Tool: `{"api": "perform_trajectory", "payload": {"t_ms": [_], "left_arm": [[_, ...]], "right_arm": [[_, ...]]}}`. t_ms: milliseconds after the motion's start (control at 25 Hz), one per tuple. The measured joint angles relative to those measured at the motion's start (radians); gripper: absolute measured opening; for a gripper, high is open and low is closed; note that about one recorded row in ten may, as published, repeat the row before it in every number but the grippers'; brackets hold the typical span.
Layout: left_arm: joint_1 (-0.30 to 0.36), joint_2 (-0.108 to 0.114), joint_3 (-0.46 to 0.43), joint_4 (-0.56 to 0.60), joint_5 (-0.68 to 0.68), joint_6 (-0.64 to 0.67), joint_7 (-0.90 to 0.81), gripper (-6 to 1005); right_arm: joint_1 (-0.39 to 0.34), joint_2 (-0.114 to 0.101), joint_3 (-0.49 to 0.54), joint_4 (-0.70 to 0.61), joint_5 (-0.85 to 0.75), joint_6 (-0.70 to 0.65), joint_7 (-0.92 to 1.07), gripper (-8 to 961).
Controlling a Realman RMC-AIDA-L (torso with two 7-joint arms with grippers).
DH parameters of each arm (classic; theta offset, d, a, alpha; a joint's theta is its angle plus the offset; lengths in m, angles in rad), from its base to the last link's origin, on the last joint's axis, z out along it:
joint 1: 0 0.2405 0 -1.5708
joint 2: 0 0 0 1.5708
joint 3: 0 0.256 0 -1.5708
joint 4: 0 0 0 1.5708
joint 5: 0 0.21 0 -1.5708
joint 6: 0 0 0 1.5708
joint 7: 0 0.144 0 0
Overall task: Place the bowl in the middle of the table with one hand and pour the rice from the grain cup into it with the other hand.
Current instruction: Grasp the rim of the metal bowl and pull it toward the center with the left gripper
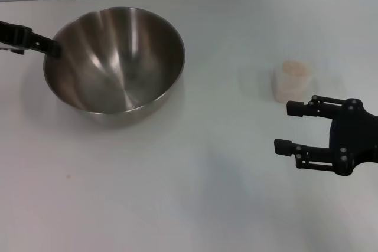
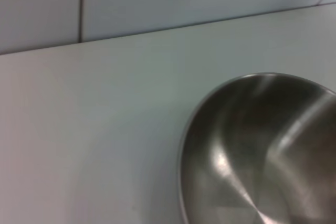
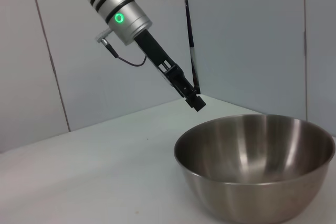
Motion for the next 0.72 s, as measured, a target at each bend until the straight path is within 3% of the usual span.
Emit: {"api": "perform_trajectory", "payload": {"t_ms": [200,240,720], "left_arm": [[-0.019,-0.01,0.002,-0.005,0.027,0.005,-0.008,809],[-0.04,-0.039,0.007,-0.015,0.043,-0.011,-0.001,808],[-0.038,-0.041,0.094,-0.084,0.113,-0.157,-0.001,801]], "right_arm": [[0.0,0.0,0.006,0.001,0.0,-0.011,-0.01,740],[0.0,0.0,0.006,0.001,0.0,-0.011,-0.01,740],[0.002,0.0,0.01,0.017,-0.002,-0.015,-0.025,740]]}}
